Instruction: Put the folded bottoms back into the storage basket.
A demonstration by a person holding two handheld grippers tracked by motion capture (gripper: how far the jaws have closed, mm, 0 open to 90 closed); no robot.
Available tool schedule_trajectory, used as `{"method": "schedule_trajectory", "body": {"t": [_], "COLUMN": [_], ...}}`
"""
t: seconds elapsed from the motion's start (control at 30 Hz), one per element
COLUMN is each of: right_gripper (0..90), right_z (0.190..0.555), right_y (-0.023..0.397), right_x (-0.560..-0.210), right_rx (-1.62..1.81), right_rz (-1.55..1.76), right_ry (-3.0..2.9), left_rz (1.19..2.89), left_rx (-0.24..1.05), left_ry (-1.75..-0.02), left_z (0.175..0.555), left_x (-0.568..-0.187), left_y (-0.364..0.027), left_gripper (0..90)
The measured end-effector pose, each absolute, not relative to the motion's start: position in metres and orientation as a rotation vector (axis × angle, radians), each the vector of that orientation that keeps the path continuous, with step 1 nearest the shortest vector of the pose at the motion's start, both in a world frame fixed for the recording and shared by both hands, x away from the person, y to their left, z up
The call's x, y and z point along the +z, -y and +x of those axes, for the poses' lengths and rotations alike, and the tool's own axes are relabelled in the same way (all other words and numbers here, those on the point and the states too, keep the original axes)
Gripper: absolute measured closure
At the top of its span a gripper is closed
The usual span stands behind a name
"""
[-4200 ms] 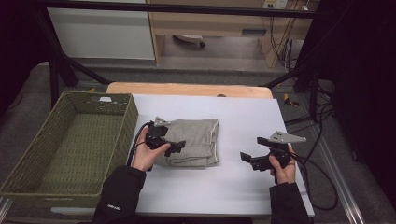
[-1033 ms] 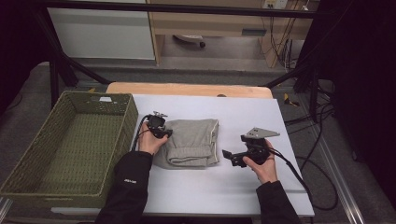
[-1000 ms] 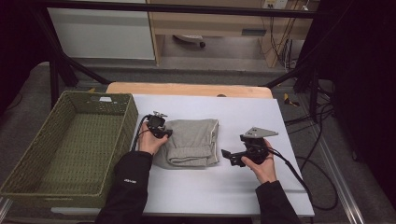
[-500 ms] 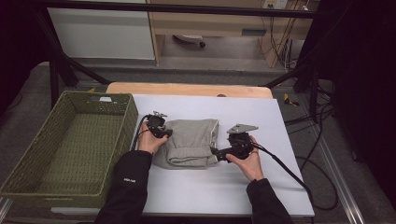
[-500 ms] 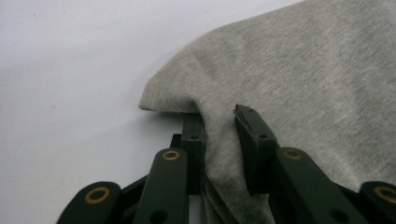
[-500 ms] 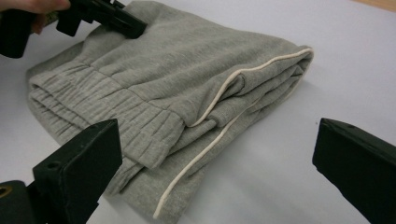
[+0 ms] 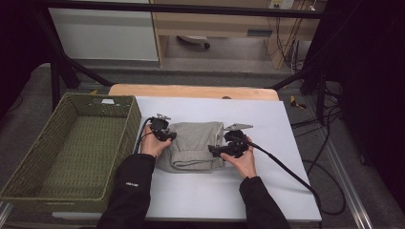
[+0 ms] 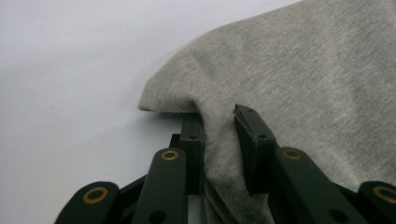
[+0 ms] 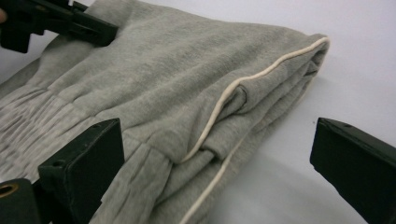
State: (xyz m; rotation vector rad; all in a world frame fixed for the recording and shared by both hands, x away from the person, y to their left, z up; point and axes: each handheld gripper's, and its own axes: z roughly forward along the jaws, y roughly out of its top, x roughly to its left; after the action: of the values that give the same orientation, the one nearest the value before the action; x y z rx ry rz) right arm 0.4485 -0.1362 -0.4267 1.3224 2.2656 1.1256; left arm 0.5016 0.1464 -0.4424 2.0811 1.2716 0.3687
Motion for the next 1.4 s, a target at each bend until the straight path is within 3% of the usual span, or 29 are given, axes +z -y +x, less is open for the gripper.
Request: {"method": "schedule_trajectory", "body": {"t": [0.33, 0.83, 1.1, 1.23, 1.4], "right_gripper": [7.3, 29.3, 35.0, 44.6, 50.0], "right_z": [0.462, 0.463, 0.461, 0.461, 0.460], "right_y": [0.128, 0.124, 0.123, 0.123, 0.123], "right_x": [-0.439, -0.446, -0.446, -0.445, -0.445], "right_rx": [1.066, 1.060, 1.065, 1.088, 1.094], "right_rz": [1.391, 1.471, 1.499, 1.518, 1.529], "right_ry": [-2.275, -2.288, -2.293, -2.311, -2.313], "left_rz": [2.076, 2.079, 2.076, 2.076, 2.074], "left_rx": [0.360, 0.364, 0.365, 0.367, 0.363], "left_ry": [-1.271, -1.262, -1.263, -1.261, -1.263], "left_z": [0.502, 0.502, 0.502, 0.502, 0.502], "left_x": [-0.443, -0.443, -0.443, -0.443, -0.443], "left_y": [-0.147, -0.148, -0.148, -0.148, -0.148], "left_gripper": [73.3, 73.3, 73.2, 73.2, 73.2]}}
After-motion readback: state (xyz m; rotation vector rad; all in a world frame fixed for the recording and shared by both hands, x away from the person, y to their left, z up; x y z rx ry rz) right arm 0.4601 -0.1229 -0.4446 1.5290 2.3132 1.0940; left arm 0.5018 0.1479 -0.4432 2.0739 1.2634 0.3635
